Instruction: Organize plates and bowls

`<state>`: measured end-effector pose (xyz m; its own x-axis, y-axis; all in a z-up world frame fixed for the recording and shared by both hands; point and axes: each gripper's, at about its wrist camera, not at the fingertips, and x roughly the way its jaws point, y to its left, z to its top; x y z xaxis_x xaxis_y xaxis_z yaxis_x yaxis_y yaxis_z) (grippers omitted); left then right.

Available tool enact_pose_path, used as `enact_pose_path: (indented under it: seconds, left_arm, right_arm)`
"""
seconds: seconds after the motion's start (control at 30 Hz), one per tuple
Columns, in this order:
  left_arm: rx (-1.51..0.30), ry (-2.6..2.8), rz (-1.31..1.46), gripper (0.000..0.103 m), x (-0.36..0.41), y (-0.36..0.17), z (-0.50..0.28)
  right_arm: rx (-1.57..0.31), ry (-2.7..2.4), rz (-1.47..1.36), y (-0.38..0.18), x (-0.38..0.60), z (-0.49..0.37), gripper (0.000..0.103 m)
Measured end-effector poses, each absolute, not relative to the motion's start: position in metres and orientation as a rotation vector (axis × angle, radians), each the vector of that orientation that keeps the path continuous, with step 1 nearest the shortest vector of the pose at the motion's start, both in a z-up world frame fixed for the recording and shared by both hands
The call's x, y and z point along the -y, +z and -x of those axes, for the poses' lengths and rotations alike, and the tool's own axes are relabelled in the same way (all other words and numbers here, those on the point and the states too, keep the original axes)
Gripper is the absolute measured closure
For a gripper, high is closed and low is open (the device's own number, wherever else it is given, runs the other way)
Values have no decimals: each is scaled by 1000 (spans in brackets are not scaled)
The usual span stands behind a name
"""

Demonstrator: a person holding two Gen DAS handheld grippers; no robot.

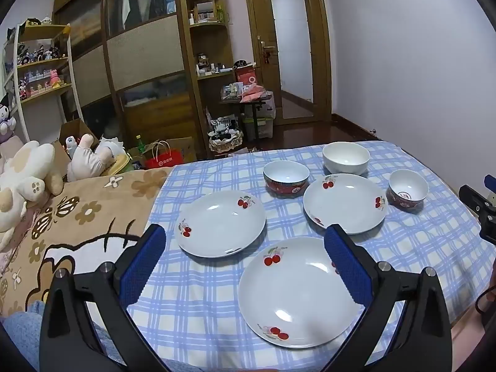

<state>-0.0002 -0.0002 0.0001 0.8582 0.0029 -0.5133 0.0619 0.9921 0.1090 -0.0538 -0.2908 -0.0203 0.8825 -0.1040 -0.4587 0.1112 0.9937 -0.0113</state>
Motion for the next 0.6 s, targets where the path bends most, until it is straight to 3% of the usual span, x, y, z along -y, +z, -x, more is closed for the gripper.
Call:
enact_pose_path:
  seconds: [0.6]
  left_arm:
    - [-550, -28, -124, 2, 0, 0, 0]
  right_arm:
    - [-480, -116, -18, -22, 291, 53, 0]
